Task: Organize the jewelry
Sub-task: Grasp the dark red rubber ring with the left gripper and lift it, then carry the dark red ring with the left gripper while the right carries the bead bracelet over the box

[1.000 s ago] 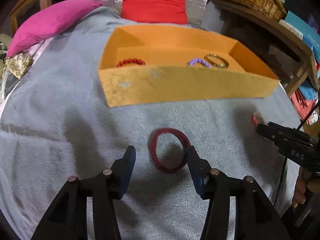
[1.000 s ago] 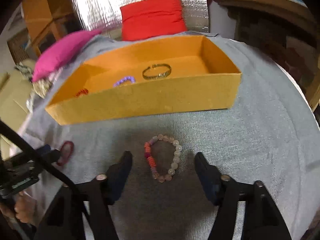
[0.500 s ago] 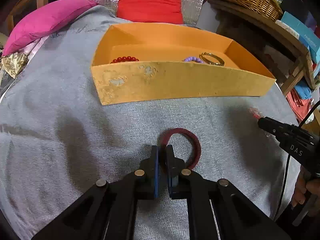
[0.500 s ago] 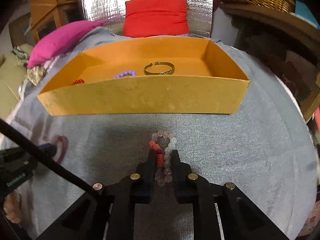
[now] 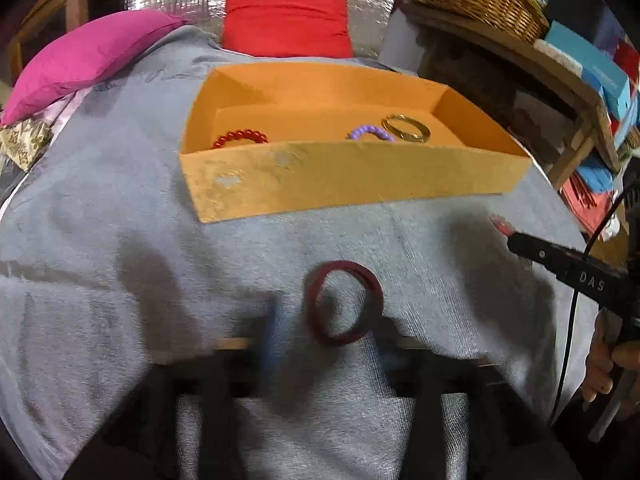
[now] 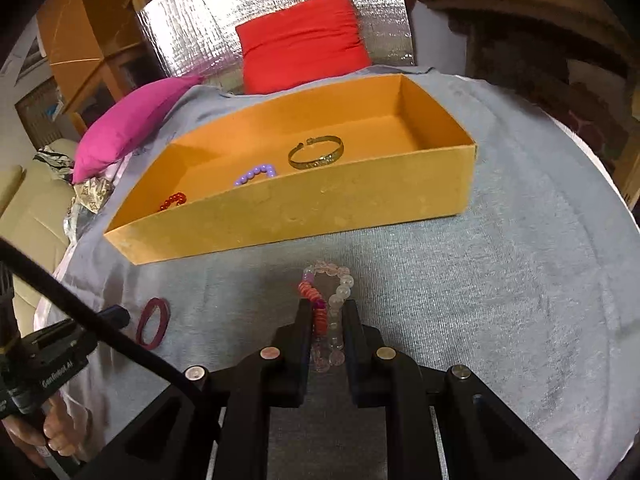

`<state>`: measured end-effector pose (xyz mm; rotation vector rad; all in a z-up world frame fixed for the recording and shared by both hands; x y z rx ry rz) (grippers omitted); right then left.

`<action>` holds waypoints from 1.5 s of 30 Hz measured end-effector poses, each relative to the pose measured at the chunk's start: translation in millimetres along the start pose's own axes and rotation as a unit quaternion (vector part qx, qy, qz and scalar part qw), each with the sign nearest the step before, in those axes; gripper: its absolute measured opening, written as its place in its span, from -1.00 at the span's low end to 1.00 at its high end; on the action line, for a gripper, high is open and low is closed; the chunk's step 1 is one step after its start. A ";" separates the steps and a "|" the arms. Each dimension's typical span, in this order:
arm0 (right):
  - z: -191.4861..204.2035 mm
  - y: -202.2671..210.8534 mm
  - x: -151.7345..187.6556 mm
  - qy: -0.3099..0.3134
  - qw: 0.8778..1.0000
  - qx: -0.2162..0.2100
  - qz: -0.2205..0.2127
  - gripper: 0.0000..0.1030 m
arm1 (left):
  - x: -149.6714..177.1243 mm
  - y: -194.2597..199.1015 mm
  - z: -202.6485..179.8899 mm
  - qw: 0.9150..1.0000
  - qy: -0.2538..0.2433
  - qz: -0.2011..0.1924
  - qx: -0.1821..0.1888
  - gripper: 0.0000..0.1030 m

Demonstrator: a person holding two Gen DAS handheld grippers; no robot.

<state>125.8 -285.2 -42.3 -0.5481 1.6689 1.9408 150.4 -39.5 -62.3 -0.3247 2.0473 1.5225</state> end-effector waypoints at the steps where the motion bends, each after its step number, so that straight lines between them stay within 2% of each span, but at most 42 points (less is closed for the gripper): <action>1: 1.0 -0.6 -0.1 0.001 1.000 0.000 0.001 -0.70 | 1.0 -0.1 -3.3 1.000 -0.005 -0.006 -0.005 0.37; 4: 2.5 -1.2 0.0 0.004 1.000 -0.003 0.002 -0.69 | 0.6 -7.1 -13.3 1.000 -0.026 -0.003 -0.009 0.37; 8: 1.4 -3.3 0.7 0.001 1.000 -0.003 0.007 -0.69 | 0.2 -27.3 -10.0 0.999 -0.016 0.012 -0.032 0.33; 10: -0.3 -4.6 1.5 0.000 1.000 -0.001 0.011 -0.69 | -0.8 -27.3 -6.7 0.999 -0.008 -0.003 -0.038 0.07; 11: -1.3 -4.3 1.6 -0.002 1.000 0.000 0.011 -0.69 | -2.1 -27.0 -6.8 0.999 -0.011 -0.005 -0.039 -0.29; 12: -2.3 -3.8 1.2 -0.003 1.000 -0.002 0.010 -0.69 | -2.5 -26.1 -6.7 0.999 -0.012 -0.005 -0.035 -0.53; 14: -2.1 -2.3 0.7 -0.003 1.000 -0.001 0.007 -0.69 | -2.6 -25.0 -4.0 1.000 -0.003 -0.004 -0.027 -0.83; 21: 2.5 0.5 1.0 0.002 1.000 -0.006 0.000 -0.69 | -8.6 -5.1 4.7 0.999 0.023 -0.025 0.004 -0.84; 30: 12.8 12.9 -3.2 0.005 0.998 -0.043 -0.035 -0.69 | -11.1 26.7 -1.3 0.998 0.022 -0.059 0.007 -0.84; 39: 36.3 28.9 -7.9 0.038 0.993 -0.067 -0.087 -0.69 | -16.8 47.7 1.5 0.995 0.022 -0.094 -0.027 -0.84; 45: 42.7 25.6 -6.5 0.044 0.993 -0.064 -0.083 -0.69 | -20.4 46.5 -0.4 0.994 0.024 -0.092 -0.045 -0.84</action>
Point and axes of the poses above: each gripper's, at about its wrist camera, not at the fingertips, and y roughly against the way its jaws point, z to its left, x to its underside, the point moved 1 cm from there along -y, roughly the way its jaws point, and after that the axes turned 7 degrees about y, right-handed, at the moved point
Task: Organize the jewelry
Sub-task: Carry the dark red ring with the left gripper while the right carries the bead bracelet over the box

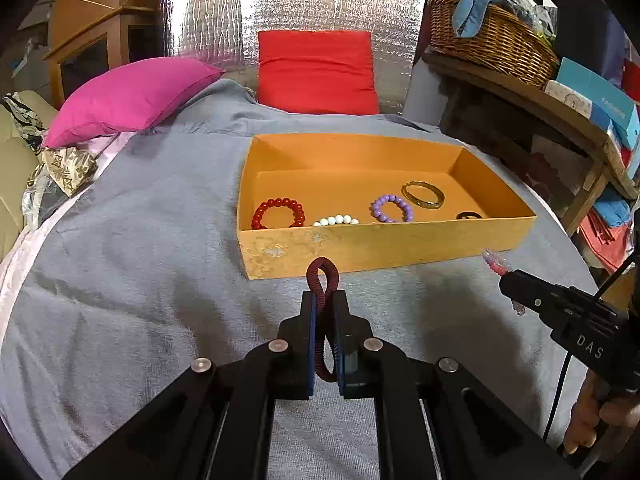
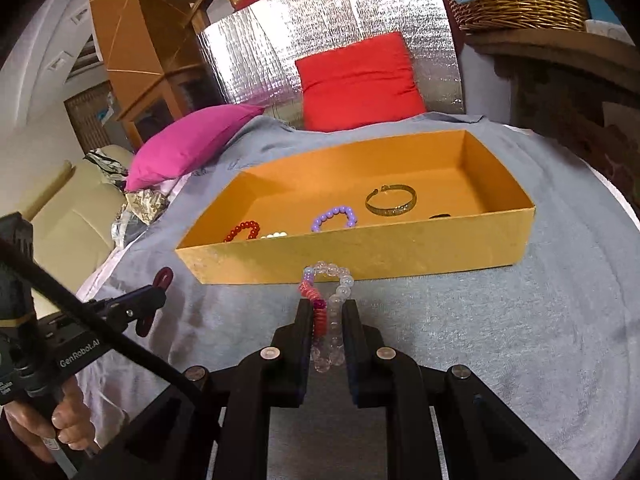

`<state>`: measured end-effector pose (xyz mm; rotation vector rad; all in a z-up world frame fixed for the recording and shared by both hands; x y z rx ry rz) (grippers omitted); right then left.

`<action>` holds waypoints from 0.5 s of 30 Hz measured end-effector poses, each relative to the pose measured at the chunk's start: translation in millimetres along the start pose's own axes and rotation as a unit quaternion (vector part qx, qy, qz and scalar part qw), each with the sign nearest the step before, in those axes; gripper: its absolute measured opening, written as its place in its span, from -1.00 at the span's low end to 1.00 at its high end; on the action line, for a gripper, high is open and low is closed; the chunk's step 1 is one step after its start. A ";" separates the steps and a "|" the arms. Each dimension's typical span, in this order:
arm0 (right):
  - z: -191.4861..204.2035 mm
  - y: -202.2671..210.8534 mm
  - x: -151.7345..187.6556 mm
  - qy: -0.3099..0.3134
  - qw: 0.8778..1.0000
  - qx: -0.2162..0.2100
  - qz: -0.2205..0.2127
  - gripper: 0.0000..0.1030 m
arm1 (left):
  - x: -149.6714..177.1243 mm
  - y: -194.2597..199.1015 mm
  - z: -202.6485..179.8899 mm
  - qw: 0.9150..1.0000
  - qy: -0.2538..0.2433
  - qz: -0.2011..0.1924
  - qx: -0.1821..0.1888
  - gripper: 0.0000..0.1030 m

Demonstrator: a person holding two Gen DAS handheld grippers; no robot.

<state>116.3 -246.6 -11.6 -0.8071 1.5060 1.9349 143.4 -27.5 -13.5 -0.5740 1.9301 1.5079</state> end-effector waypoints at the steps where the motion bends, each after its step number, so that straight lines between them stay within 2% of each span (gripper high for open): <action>1: 0.2 -0.7 0.0 0.000 1.000 0.001 0.000 -0.69 | 0.0 0.2 -0.8 1.000 0.001 0.001 -0.003 -0.84; 6: 2.7 -1.3 0.2 0.005 1.000 0.001 -0.001 -0.69 | -1.2 -1.2 -5.2 1.000 -0.006 -0.004 -0.022 -0.84; 15: -0.9 -0.2 0.6 0.007 1.000 0.007 -0.001 -0.69 | -2.4 -4.7 -8.1 0.999 -0.010 -0.003 -0.033 -0.84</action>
Point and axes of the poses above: each gripper's, at about its wrist camera, not at the fingertips, and y roughly against the way its jaws point, z to its left, x to its underside, the point moved 1 cm from there along -y, roughly the way its jaws point, and after that the axes turned 7 degrees about y, right-handed, at the moved point
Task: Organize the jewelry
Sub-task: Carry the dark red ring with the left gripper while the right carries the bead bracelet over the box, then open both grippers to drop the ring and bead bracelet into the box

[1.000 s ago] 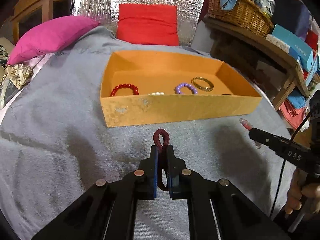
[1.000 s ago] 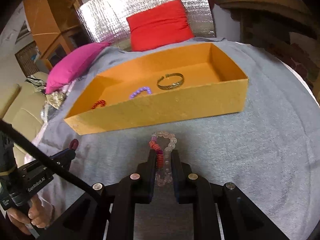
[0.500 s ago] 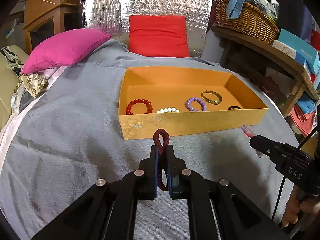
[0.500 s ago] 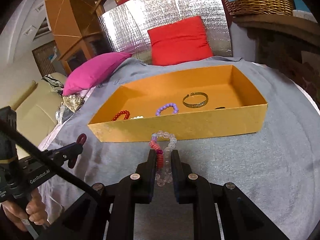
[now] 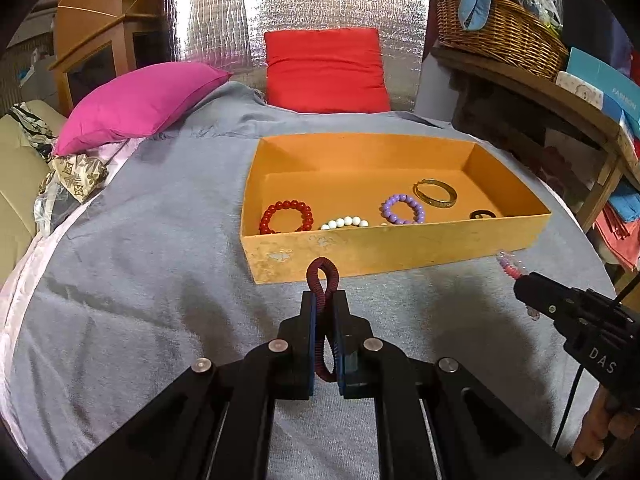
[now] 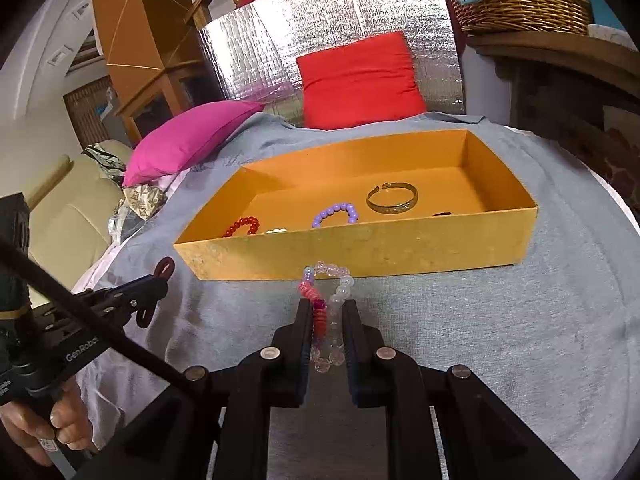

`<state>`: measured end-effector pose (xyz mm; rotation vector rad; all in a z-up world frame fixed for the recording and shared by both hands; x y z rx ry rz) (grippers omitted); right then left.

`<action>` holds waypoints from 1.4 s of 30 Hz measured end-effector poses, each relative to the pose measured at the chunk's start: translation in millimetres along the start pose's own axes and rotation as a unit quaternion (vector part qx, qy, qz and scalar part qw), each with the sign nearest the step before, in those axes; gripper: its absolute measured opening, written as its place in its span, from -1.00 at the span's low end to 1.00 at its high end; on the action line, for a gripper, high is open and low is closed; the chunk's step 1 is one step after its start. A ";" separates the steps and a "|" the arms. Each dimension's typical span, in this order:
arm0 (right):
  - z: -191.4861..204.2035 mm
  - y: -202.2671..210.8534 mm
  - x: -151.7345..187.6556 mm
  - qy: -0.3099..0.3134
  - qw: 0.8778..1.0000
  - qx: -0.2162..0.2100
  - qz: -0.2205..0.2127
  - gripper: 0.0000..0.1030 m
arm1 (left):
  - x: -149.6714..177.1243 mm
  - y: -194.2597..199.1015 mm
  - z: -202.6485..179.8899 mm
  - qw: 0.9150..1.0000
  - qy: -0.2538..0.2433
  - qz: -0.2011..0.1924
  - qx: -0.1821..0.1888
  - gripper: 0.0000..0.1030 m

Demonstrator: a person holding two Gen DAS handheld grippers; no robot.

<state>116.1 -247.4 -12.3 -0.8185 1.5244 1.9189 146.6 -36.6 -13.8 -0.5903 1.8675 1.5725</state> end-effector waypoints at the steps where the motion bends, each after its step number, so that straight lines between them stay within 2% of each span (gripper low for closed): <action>1: -1.0 0.4 0.2 -0.001 1.000 0.000 0.000 -0.69 | 0.0 -0.7 -0.7 1.000 -0.001 0.000 -0.001 -0.84; 7: -7.1 5.8 -0.7 -0.009 1.000 0.005 -0.009 -0.69 | -0.9 -2.2 -3.2 1.000 -0.002 -0.001 -0.006 -0.84; 13: -15.1 19.4 -15.7 -0.015 0.999 0.006 -0.050 -0.69 | -14.2 -1.1 -7.6 1.000 -0.008 -0.020 -0.016 -0.84; 16: -20.1 23.1 -29.8 -0.020 0.997 0.011 -0.071 -0.69 | -30.2 1.5 -12.6 0.999 -0.005 -0.034 -0.016 -0.84; 22: -25.1 4.5 -61.0 -0.021 0.997 0.016 -0.078 -0.69 | -80.0 -10.1 -31.4 0.998 -0.026 -0.057 -0.016 -0.84; 26: -37.7 -19.5 -79.1 -0.037 0.997 0.011 -0.065 -0.69 | -113.4 -47.1 -37.1 1.000 -0.021 -0.022 -0.006 -0.84; 31: -57.0 -61.0 -91.9 -0.051 0.999 0.003 -0.013 -0.69 | -134.4 -110.8 -38.6 0.998 -0.001 0.067 0.010 -0.84; 36: -65.6 -94.0 -96.4 -0.060 0.997 -0.006 0.045 -0.69 | -131.7 -154.2 -47.6 0.991 -0.011 0.133 0.010 -0.84; 40: -62.3 -107.8 -98.1 -0.050 0.996 0.004 0.077 -0.67 | -123.9 -174.2 -52.1 0.985 -0.028 0.168 -0.004 -0.82; 41: -62.1 -110.3 -97.8 -0.051 0.995 0.004 0.083 -0.66 | -123.6 -177.0 -51.8 0.985 -0.025 0.173 -0.005 -0.70; 42: -62.3 -112.5 -97.3 -0.052 0.995 0.003 0.088 -0.62 | -123.5 -177.3 -51.2 0.984 -0.023 0.175 -0.003 -0.46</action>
Point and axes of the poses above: each gripper's, at about its wrist camera, not at the fingertips, and y roughly against the way its jaws point, z to its left, x to its underside, the point moved 1 cm from there along -y, roughly the way its jaws point, and after that the axes turned 7 degrees about y, right-handed, at the moved point
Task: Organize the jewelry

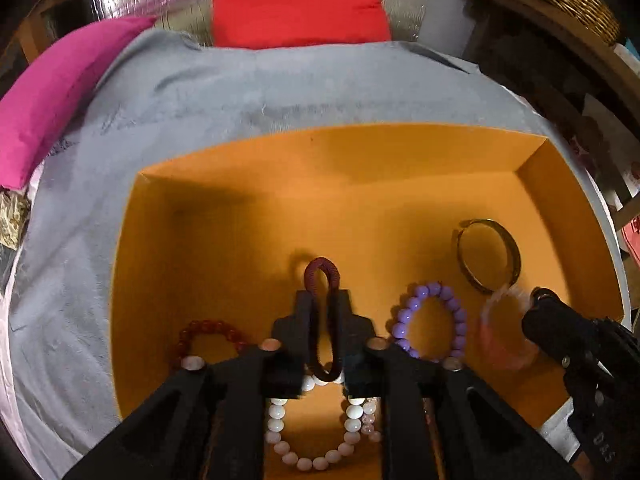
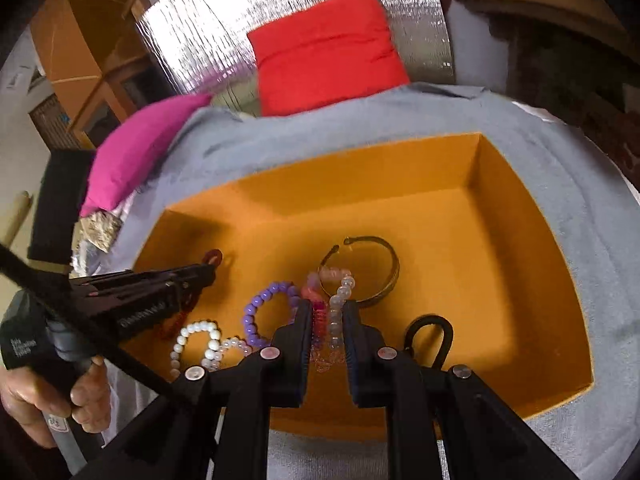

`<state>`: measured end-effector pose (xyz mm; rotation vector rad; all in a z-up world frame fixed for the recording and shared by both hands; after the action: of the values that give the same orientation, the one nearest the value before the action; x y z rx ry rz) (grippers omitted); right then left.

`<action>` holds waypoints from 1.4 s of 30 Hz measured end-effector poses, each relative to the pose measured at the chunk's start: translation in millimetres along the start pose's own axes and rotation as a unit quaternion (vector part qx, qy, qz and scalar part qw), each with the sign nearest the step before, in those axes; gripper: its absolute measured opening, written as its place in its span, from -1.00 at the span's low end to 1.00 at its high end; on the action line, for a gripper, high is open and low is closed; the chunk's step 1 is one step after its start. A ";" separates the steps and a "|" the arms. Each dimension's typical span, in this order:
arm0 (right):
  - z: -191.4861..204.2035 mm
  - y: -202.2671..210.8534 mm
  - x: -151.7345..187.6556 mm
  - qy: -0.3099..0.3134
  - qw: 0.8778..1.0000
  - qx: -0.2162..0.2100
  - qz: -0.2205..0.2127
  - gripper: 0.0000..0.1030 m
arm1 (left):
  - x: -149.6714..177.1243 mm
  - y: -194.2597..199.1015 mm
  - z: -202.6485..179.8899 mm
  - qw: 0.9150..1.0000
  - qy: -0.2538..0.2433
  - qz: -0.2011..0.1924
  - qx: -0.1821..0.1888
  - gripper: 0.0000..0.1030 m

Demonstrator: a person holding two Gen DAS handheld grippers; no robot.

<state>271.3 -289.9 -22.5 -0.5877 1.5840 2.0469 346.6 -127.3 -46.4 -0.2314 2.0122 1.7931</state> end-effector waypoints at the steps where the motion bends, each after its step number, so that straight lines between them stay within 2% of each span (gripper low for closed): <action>1: -0.2 -1.3 0.4 -0.001 1.000 0.002 0.003 -0.40 | 0.8 2.2 0.8 1.000 -0.001 -0.002 0.004 -0.34; 2: -0.7 -1.1 0.7 -0.003 1.000 0.007 0.004 -0.02 | 2.4 7.4 1.5 1.000 -0.004 -0.012 0.001 -0.17; 3: -1.2 1.0 1.3 -0.006 1.000 0.013 0.002 0.16 | 5.0 15.2 2.5 1.000 -0.007 -0.028 -0.011 -0.08; 4: -1.7 6.2 1.8 -0.008 1.000 0.012 -0.011 0.25 | 7.2 22.1 3.0 0.999 -0.010 -0.041 -0.021 -0.06; 7: 0.3 29.9 0.5 -0.005 0.998 0.021 -0.055 0.25 | 24.7 57.4 4.3 0.996 -0.003 -0.083 -0.040 0.11; 9: 4.6 52.0 1.0 0.003 0.996 0.032 -0.083 0.25 | 40.5 86.6 4.6 0.991 0.005 -0.121 -0.055 0.37; 11: 13.0 71.4 2.0 0.018 0.994 0.048 -0.098 0.25 | 58.7 112.7 9.2 0.985 0.019 -0.154 -0.073 0.49; 15: 40.4 112.8 8.6 0.063 0.990 0.074 -0.100 0.25 | 90.4 156.4 19.2 0.978 0.040 -0.190 -0.081 0.52; 23: 81.3 171.1 32.4 0.088 0.987 0.105 -0.081 0.25 | 121.9 210.3 31.5 0.967 0.041 -0.238 -0.087 0.53; 28: 96.3 169.4 40.0 0.091 0.989 0.103 -0.060 0.26 | 124.1 222.6 38.1 0.961 0.039 -0.258 -0.094 0.53; 31: 97.9 160.9 44.6 0.087 0.990 0.097 -0.053 0.26 | 125.6 220.7 39.3 0.961 0.039 -0.255 -0.095 0.53; 42: 89.9 152.6 42.2 0.067 0.990 0.092 -0.079 0.26 | 128.5 212.6 34.2 0.963 0.027 -0.245 -0.106 0.53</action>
<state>141.0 -230.3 89.9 -0.7684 1.7216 1.7563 153.6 -41.9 89.1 -0.7771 1.6054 1.6809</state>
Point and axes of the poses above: each gripper's, at about its wrist camera, not at the fingertips, and y roughly against the way its jaws point, z to its left, x to its underside, the point moved 1 cm from there along -y, roughly the way its jaws point, and after that the axes turned 7 degrees about y, right-handed, at the moved point
